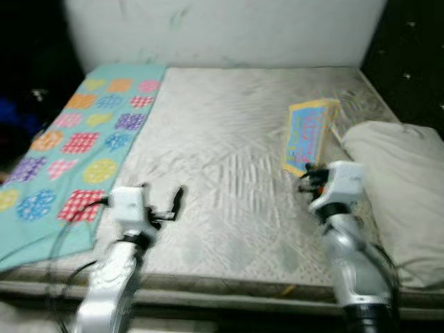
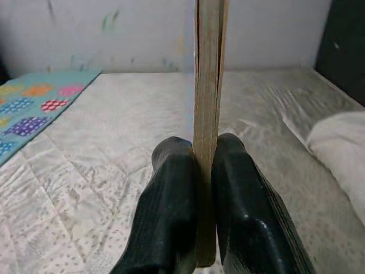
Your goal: Clean up the room
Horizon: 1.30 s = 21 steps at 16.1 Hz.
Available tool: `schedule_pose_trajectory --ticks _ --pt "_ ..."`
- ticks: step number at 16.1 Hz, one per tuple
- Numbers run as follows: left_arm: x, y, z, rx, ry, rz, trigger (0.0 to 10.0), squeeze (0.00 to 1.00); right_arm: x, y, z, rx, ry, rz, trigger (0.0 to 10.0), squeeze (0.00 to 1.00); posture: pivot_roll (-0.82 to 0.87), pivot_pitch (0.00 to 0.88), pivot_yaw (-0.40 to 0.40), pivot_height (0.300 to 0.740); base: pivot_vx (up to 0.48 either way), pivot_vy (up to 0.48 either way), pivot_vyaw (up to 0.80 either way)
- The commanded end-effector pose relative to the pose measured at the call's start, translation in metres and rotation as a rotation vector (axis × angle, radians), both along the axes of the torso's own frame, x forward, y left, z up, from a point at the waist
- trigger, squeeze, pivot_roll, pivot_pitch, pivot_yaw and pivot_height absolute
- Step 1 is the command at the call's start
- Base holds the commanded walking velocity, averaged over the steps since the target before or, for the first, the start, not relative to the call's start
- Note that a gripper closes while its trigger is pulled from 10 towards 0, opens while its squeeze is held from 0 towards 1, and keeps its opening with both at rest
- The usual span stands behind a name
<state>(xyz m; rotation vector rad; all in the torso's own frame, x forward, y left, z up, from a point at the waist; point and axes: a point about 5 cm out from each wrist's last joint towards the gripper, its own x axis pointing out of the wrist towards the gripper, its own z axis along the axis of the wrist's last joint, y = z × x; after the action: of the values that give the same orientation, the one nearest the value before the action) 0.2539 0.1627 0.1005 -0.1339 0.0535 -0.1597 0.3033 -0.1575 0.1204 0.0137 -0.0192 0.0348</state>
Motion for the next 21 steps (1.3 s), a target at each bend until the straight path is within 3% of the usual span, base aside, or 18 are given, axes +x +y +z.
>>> schedule_pose_trajectory --ticks 1,4,6,14,17,19,21 --pt "0.002 -0.004 0.002 0.01 -0.015 -0.001 10.0 0.0 -0.005 -0.016 0.004 -0.068 -0.069 -0.041 10.0 0.0 -0.1 0.0 0.023 0.74 0.0 0.0 0.0" --pt "0.0 0.004 0.0 0.036 -0.024 0.025 10.0 0.0 -0.013 -0.025 0.01 -0.18 -0.182 -0.07 10.0 0.0 -0.1 0.0 0.023 0.74 0.0 0.0 0.0" --pt "0.0 0.002 0.0 0.05 -0.026 0.019 10.0 0.0 -0.012 -0.027 0.012 -0.162 -0.211 -0.086 10.0 0.0 -0.1 0.0 0.026 0.74 0.0 0.0 0.0" --pt "0.002 0.009 -0.003 0.06 -0.02 0.09 10.0 0.0 -0.014 -0.02 -0.001 -0.087 -0.184 -0.062 10.0 0.0 -0.1 0.0 0.013 0.74 0.0 0.0 0.0" --pt "0.004 0.017 -0.009 0.055 -0.027 0.144 10.0 0.0 -0.015 -0.014 -0.007 -0.105 -0.184 -0.055 10.0 0.0 -0.1 0.0 0.001 0.74 0.0 0.0 0.0" --pt "0.0 0.029 0.0 0.085 -0.077 0.184 10.0 0.0 -0.017 -0.01 -0.008 -0.08 -0.179 -0.038 10.0 0.0 -0.09 0.0 -0.005 0.74 0.0 0.0 0.0" --pt "-0.005 0.028 0.001 0.11 -0.069 0.163 10.0 0.0 -0.016 -0.012 -0.011 -0.075 -0.156 -0.032 10.0 0.0 -0.08 0.0 -0.004 0.74 0.0 0.0 0.0"
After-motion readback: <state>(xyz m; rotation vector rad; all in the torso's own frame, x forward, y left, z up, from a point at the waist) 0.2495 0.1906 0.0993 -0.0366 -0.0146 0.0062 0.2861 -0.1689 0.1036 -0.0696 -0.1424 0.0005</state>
